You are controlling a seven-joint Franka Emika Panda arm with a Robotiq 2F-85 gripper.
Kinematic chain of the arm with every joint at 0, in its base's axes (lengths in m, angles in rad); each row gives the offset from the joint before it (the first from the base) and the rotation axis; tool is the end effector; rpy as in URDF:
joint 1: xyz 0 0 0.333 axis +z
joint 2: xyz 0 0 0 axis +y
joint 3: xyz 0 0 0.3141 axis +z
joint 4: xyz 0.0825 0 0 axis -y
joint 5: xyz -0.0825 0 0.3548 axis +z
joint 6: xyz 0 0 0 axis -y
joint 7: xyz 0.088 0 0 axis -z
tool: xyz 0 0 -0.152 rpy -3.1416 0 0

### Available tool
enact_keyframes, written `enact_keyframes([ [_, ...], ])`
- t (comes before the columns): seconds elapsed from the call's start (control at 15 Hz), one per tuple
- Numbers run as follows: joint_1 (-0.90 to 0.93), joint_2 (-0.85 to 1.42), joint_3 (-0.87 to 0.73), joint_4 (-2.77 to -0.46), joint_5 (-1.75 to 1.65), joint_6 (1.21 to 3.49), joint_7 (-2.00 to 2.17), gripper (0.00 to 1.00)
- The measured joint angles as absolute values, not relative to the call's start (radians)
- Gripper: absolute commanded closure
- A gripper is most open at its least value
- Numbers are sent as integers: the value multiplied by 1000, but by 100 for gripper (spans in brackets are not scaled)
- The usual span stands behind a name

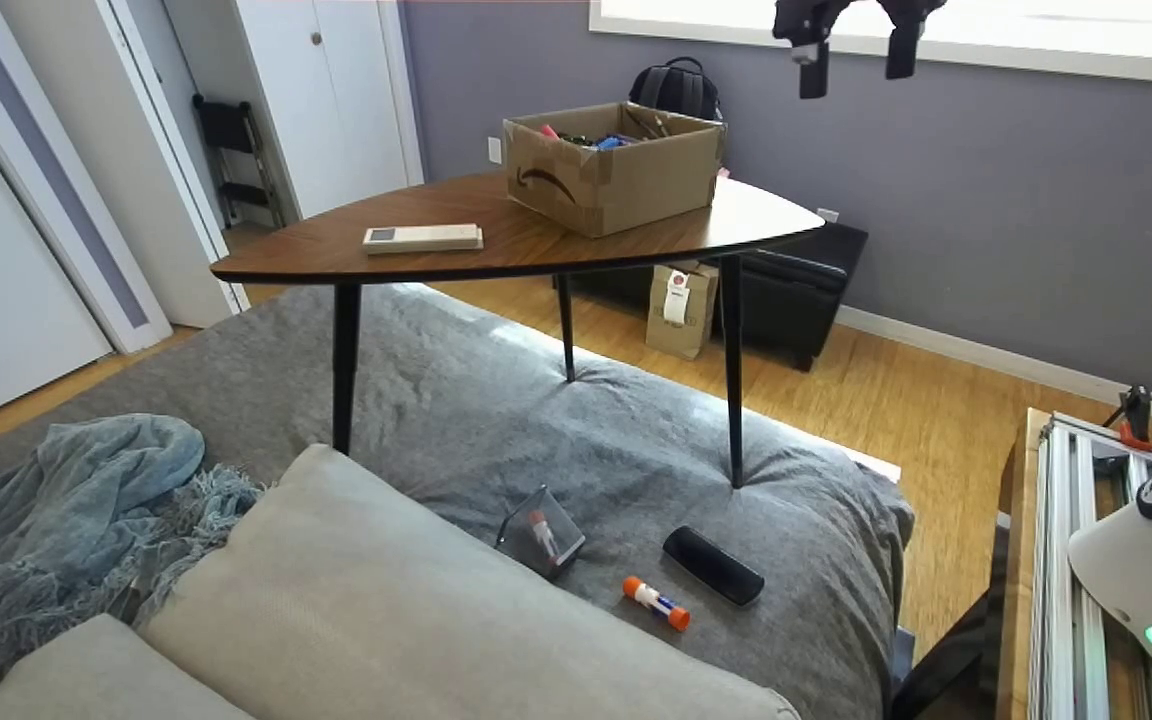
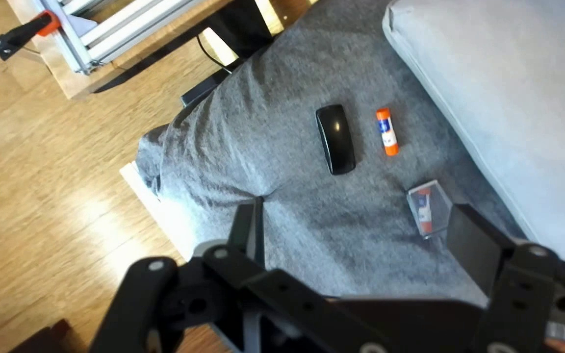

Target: Move the brown box to the right

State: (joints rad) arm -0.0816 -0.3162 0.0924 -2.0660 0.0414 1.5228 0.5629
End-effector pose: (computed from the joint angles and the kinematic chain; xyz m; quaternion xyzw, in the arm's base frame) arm 0.3963 0.0139 0.5067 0.9544 -0.2758 -0.1110 0.0258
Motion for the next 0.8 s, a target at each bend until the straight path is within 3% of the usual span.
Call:
enact_keyframes([
  [0.4,-113,-260,54,-2018,29,1686,762,0],
  [0.8,-116,-260,46,-2018,29,1694,784,0],
])
